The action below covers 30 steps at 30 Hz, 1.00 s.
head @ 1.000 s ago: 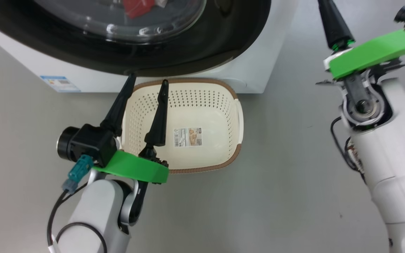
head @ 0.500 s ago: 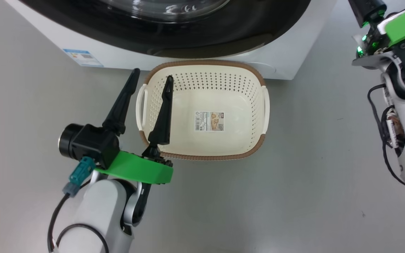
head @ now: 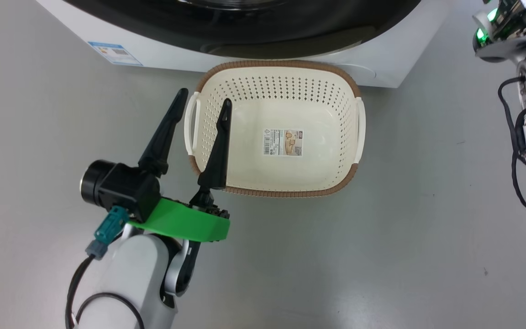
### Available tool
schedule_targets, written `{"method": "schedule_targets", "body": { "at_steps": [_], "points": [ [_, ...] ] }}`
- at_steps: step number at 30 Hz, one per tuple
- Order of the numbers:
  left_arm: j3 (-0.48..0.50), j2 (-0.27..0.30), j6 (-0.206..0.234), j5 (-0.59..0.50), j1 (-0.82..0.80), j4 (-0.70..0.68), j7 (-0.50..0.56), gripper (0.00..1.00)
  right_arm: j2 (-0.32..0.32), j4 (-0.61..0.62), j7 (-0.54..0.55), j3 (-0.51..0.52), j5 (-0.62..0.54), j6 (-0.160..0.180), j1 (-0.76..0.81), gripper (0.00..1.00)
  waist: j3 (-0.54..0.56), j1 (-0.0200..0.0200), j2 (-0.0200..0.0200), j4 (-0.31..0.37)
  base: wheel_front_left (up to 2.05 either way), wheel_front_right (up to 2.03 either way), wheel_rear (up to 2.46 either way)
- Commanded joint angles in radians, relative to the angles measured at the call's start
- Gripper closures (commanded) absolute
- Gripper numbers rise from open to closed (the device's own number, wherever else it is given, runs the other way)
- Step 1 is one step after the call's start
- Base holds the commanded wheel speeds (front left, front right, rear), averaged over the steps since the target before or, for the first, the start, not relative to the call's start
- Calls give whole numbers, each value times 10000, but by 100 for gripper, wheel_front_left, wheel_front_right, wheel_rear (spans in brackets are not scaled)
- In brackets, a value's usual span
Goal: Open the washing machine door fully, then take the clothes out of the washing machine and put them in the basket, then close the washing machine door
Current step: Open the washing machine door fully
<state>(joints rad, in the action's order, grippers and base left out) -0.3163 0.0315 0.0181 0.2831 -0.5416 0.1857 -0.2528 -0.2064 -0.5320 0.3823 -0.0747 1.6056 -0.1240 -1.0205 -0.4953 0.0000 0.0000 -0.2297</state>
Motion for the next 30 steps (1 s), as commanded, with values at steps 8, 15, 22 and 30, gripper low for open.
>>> {"method": "schedule_targets", "body": {
  "at_steps": [8,15,22,30],
  "points": [
    [334,187,-29,8,151,-318,-90,0,202,-411,365,-225,46,-67,-853,100,-295,0,0,-95,0,0,0],
    [559,187,-111,-118,128,-241,-90,0,278,-946,857,-606,-87,-67,-1408,100,-459,0,0,-67,0,0,0],
    [693,187,-208,-259,129,-167,-90,0,494,-1267,1255,-727,82,-67,-1638,100,-463,0,0,42,0,0,0],
    [807,187,-353,-359,80,-71,-90,0,538,-1180,1730,-941,141,-67,-1629,100,-447,0,0,133,0,0,0]
  ]
}}
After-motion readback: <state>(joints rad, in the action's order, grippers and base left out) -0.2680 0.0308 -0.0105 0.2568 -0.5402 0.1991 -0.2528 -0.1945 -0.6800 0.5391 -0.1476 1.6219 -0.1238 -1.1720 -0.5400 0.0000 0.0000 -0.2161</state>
